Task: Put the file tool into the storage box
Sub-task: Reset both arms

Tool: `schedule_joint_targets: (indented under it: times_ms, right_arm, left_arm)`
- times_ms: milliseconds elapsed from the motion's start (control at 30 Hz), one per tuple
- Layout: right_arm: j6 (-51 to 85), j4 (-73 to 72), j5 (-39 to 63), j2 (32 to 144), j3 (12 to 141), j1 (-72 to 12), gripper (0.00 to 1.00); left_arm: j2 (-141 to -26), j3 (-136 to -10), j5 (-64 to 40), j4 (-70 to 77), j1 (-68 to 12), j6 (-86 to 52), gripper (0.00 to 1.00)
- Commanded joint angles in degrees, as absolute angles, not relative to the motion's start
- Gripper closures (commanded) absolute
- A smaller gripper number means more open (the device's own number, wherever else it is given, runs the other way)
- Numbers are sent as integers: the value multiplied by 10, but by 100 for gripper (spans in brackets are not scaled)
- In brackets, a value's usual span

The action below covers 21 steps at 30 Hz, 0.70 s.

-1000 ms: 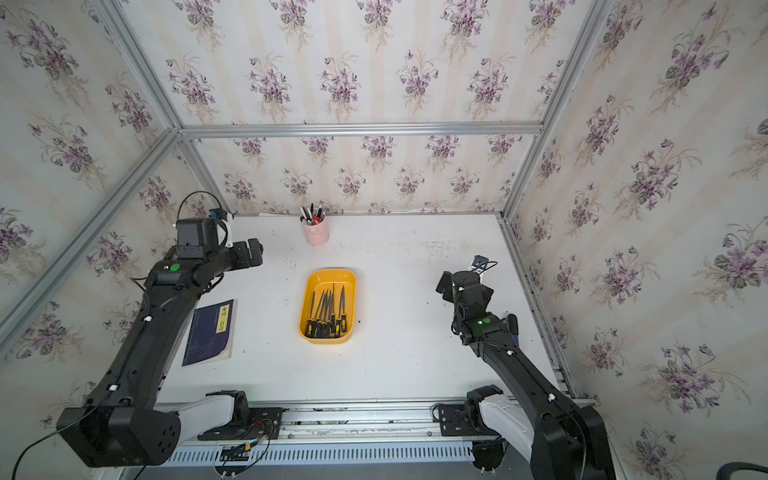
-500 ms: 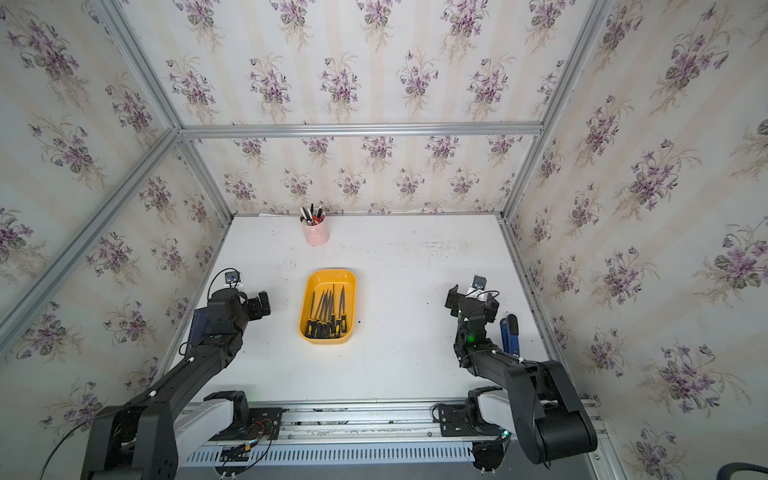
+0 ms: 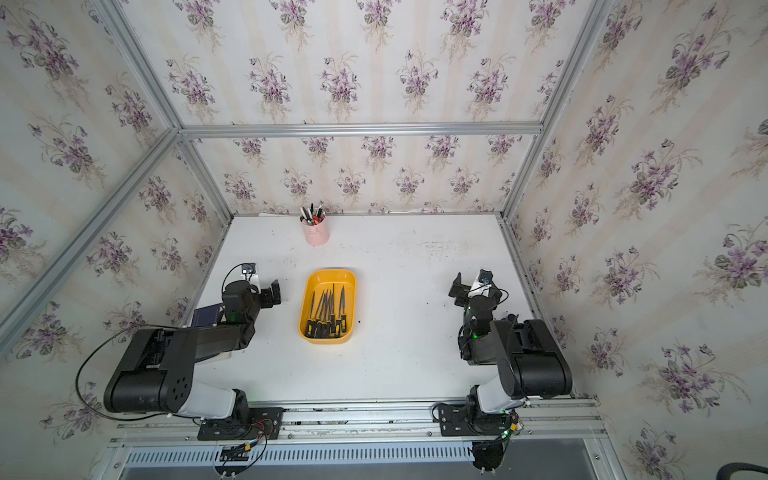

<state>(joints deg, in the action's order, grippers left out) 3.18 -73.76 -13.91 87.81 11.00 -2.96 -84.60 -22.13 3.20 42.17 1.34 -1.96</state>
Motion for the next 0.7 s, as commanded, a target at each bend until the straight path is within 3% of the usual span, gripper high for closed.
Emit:
schedule_joint_targets:
  times_ms: [0,667]
  right_arm:
    - [34,-739,-119,875,118,-31,0]
    - [27,-738,-109,876,119,-32,0]
  left_arm:
    - [-851,-227,36,445,10,-10,1]
    - [-850,-241,59,418,-3,-5,1]
